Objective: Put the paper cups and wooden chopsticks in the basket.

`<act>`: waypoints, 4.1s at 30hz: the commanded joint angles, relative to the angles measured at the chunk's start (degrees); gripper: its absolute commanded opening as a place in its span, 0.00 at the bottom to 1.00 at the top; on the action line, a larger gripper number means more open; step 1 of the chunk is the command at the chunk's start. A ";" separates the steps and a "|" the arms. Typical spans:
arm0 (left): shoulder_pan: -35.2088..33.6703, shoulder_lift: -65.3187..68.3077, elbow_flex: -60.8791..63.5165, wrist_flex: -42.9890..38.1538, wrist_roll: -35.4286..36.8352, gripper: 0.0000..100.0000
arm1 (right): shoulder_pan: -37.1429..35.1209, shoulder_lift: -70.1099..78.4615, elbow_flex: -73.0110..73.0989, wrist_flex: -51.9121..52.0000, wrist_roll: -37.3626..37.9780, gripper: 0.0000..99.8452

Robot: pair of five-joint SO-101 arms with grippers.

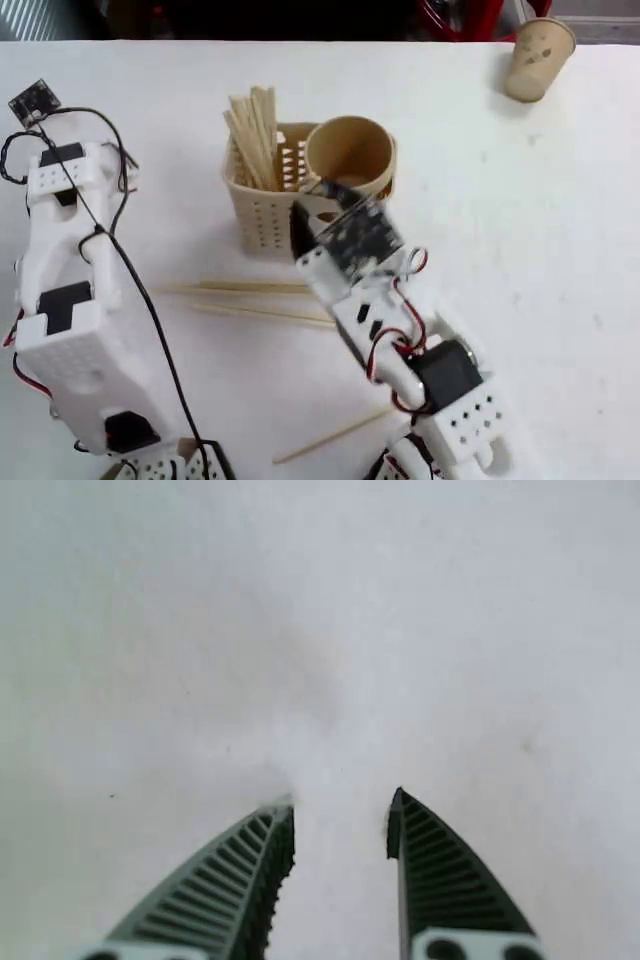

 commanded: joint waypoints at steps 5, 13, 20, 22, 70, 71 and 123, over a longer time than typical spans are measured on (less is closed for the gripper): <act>-0.57 -0.22 -0.62 -1.23 0.18 0.17 | -9.54 3.03 0.44 19.47 16.09 0.13; -0.57 -0.22 -0.62 -1.23 0.18 0.17 | -11.30 32.84 0.26 17.98 31.56 0.17; -0.57 -0.22 -0.62 -1.23 0.18 0.17 | -11.03 47.25 0.18 9.80 37.27 0.21; -0.57 -0.22 -0.62 -1.23 0.18 0.17 | -11.03 49.01 0.18 9.71 37.63 0.20; -0.66 -0.22 -0.62 -1.23 0.18 0.17 | -8.48 21.32 -30.33 -18.86 9.41 0.02; -0.66 -0.22 -0.62 -1.23 0.18 0.17 | -8.40 24.22 -30.33 -21.49 9.41 0.02; -0.66 -0.22 -0.53 -1.23 0.18 0.17 | -13.76 19.03 9.76 16.22 21.10 0.19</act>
